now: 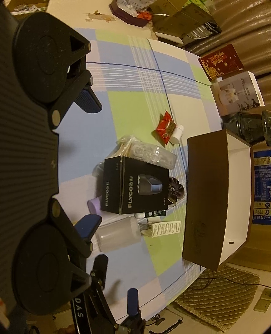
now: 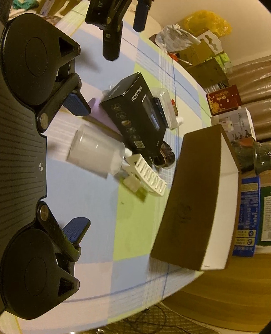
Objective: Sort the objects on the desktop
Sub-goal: 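Move the right gripper to the frosted plastic cup and close on it, then grasp the black FLYCO box with the left gripper while the right gripper holds the cup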
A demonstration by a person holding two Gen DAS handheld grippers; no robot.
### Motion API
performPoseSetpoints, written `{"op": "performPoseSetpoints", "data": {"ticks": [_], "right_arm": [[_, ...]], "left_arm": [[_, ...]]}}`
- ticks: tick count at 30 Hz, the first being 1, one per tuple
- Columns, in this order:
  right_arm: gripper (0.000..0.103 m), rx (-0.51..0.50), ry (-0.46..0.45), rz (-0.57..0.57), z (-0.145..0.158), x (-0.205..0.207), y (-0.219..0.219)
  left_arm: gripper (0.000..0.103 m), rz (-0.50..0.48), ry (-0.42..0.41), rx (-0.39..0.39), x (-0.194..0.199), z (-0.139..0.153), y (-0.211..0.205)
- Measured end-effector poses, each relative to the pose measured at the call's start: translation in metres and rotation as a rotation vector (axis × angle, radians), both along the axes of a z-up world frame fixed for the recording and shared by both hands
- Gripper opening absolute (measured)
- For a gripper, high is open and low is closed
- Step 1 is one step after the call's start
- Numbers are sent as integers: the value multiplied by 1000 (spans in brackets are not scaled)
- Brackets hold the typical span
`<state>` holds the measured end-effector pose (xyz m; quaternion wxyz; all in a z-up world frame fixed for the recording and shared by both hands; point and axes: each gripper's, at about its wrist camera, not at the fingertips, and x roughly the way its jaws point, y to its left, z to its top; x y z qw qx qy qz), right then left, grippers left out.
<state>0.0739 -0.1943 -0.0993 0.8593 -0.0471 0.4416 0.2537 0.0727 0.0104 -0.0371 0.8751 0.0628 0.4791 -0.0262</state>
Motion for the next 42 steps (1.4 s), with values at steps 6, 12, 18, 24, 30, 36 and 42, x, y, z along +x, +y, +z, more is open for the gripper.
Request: {"op": "performPoseSetpoints", "data": {"ticks": [6, 12, 18, 24, 30, 36, 42], "right_arm": [[90, -15, 17, 8, -10, 9, 14], [76, -32, 59, 4, -23, 19, 27], [63, -32, 97, -8, -35, 26, 34], [43, -37, 122, -83, -38, 31, 22], [43, -48, 125, -169, -35, 32, 1], [43, -61, 127, -261, -32, 31, -26], [43, -57, 137, -313, -30, 27, -44]], "left_arm": [[101, -13, 10, 8, 14, -3, 7], [101, -47, 22, 2, 28, -7, 12], [101, -93, 26, -7, 43, -8, 12], [101, -148, 39, -22, 56, -12, 7], [100, -205, 61, -43, 72, -19, -3], [91, -252, 107, -72, 86, -30, -15], [83, -268, 153, -52, 103, -49, -31]]}}
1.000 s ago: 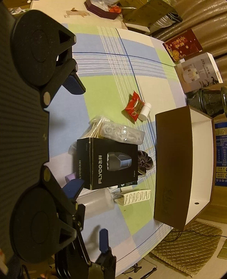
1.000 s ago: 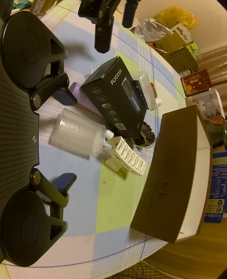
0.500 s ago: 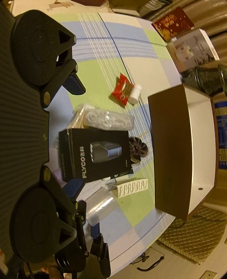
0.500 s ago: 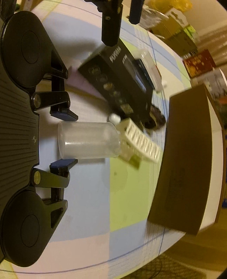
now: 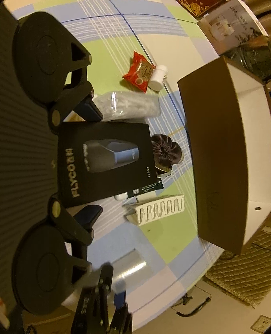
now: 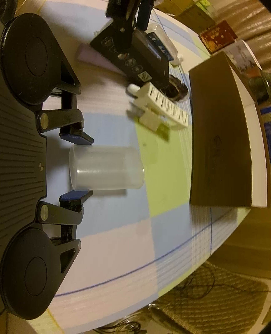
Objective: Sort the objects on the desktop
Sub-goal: 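Grasp the black FLYCO box with the left gripper while the right gripper holds the cup, then carry the black box with the left gripper while the right gripper carries the cup into the brown box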
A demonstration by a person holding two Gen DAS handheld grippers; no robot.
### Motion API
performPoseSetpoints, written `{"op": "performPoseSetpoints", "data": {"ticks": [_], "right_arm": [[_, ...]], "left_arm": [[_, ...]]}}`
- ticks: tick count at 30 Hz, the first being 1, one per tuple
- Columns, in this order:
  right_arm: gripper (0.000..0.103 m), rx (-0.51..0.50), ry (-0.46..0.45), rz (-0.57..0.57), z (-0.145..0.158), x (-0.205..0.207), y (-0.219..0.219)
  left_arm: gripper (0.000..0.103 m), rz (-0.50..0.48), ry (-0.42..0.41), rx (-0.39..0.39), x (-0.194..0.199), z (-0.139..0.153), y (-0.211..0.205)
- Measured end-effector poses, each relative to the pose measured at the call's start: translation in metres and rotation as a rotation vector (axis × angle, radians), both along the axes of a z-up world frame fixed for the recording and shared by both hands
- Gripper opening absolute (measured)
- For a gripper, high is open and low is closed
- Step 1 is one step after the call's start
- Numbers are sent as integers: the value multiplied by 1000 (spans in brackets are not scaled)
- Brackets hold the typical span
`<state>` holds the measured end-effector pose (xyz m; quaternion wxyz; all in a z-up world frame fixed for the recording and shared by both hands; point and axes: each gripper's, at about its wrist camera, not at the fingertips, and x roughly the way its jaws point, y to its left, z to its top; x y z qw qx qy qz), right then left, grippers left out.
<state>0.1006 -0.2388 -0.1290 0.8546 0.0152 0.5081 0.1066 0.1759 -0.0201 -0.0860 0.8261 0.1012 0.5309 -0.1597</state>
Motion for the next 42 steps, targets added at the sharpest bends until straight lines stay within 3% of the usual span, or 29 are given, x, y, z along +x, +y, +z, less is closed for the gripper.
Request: {"op": "performPoseSetpoints", "data": {"ticks": [5, 7, 9, 17, 18, 19, 20, 26, 33, 42], "right_arm": [[47, -2, -1, -3, 2, -2, -4], [66, -2, -11, -2, 2, -1, -4], [67, -11, -24, -1, 3, 1, -2], [67, -23, -29, -19, -2, 15, -3], [64, -26, -29, -14, -3, 16, -3], [53, -37, -30, -9, -4, 16, -2], [49, -55, -38, -3, -4, 17, -1], [49, -19, -36, 25, 2, 18, -1], [49, 65, -87, 47, 34, 30, 0], [49, 91, -224, 72, 88, 83, 2]], "left_arm": [[82, 10, 23, 30, 16, -14, -8], [81, 17, 35, 34, 21, -19, -10], [80, 29, 44, 35, 24, -23, -10], [79, 41, 28, 29, 21, -24, -3], [78, 42, 25, 28, 19, -23, -2], [78, 44, 21, 24, 17, -22, -1], [78, 44, 16, 18, 15, -21, 1], [78, 45, -24, -26, 1, -5, 12], [78, 67, -95, -65, -3, 29, 22], [78, 70, -219, -82, 37, 71, 23]]}}
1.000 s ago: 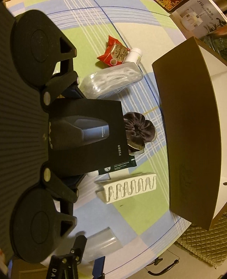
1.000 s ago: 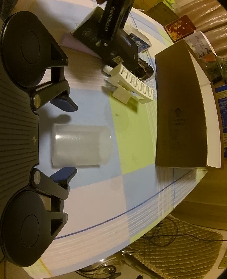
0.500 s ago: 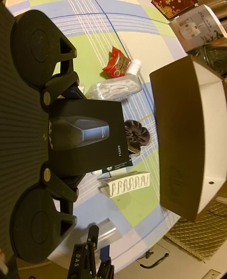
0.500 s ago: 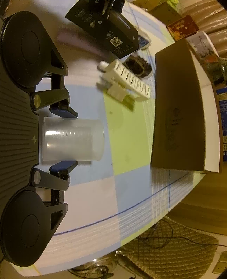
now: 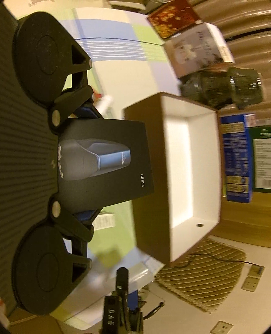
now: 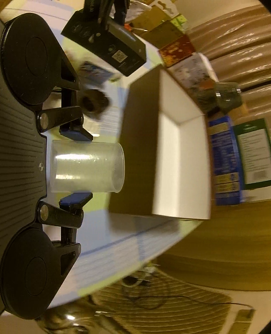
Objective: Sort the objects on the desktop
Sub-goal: 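Carry the black box with the left gripper while the right gripper carries the cup into the brown box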
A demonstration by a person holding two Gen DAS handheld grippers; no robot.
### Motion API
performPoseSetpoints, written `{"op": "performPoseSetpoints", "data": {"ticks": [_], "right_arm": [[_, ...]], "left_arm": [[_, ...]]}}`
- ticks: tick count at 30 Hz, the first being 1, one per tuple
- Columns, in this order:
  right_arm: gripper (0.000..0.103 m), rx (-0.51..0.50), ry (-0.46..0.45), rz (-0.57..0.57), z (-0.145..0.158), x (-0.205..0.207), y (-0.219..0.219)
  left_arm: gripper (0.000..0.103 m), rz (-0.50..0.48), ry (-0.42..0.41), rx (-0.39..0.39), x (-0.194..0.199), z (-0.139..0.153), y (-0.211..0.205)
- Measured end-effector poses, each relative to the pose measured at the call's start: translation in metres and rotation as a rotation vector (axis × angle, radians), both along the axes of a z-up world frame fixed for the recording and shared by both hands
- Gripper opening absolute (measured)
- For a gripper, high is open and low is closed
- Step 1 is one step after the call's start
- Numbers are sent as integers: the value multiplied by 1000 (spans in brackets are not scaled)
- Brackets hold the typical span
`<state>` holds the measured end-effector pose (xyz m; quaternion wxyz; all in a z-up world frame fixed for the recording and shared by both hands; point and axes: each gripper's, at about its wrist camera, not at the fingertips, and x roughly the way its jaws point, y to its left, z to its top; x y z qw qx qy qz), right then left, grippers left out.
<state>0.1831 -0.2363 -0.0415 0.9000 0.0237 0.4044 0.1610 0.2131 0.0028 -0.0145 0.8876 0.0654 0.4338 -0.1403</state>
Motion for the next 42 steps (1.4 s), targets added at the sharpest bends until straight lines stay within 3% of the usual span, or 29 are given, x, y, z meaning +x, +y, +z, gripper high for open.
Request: {"op": "performPoseSetpoints", "data": {"ticks": [7, 16, 27, 42], "right_arm": [[49, 24, -78, 11, 34, 45, 7], [49, 68, -69, 3, 36, 102, 20], [49, 43, 23, -46, 4, 172, 24], [49, -25, 96, -51, -32, 210, 32]], "left_arm": [[78, -23, -67, 4, 46, 20, -12], [78, -40, -67, -10, 111, 23, -29], [78, -44, 22, -33, 195, -17, -63], [79, -26, 170, 68, 255, -78, -78]]}}
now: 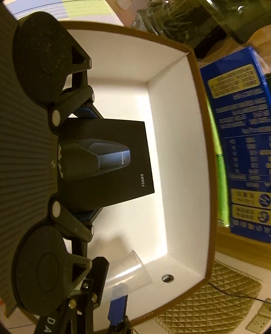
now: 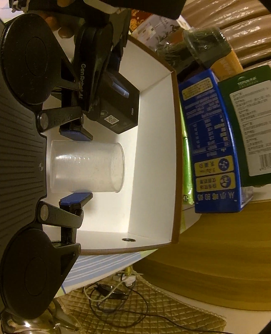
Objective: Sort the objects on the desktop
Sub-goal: 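Carry the black box with the left gripper while the right gripper carries the cup into the brown box, then open the left gripper on the black box while the right gripper releases the cup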
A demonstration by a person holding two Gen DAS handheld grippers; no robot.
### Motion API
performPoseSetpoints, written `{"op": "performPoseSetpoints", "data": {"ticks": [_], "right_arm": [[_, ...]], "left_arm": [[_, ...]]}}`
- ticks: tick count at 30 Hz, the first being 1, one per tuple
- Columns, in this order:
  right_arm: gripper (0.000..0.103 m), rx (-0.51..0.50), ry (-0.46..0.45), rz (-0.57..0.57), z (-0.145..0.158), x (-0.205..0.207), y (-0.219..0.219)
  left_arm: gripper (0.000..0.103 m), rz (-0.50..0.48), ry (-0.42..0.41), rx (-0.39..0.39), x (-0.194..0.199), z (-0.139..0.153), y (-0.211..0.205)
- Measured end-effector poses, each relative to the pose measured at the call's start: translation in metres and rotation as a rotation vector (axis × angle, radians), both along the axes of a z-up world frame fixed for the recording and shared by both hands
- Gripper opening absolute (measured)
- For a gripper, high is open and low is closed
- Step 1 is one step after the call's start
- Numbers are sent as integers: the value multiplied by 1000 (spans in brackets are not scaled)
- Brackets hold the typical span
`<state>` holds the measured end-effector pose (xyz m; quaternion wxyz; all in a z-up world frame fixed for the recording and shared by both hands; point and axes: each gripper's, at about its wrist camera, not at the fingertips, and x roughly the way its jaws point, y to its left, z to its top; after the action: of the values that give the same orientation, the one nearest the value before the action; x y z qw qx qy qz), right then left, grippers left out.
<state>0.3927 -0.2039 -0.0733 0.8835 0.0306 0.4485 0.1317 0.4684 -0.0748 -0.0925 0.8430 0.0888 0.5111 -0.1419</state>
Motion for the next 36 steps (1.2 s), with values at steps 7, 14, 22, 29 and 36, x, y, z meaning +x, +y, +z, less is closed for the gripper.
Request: {"op": "performPoseSetpoints", "data": {"ticks": [7, 14, 22, 29, 36], "right_arm": [[49, -2, 15, 6, -6, 6, 4], [49, 11, 36, 8, -11, 9, 12], [50, 34, 44, 5, -16, 15, 22], [88, 56, -33, -5, -5, 8, 18], [101, 56, -81, 14, 10, -11, 14]], "left_arm": [[78, 0, 15, -12, 2, -5, 4], [77, -2, -34, 8, 5, 9, 7], [77, 20, -56, 35, 4, 14, 20], [80, 30, -86, 49, -6, 23, 30], [85, 21, -111, 57, -25, 35, 37]]}}
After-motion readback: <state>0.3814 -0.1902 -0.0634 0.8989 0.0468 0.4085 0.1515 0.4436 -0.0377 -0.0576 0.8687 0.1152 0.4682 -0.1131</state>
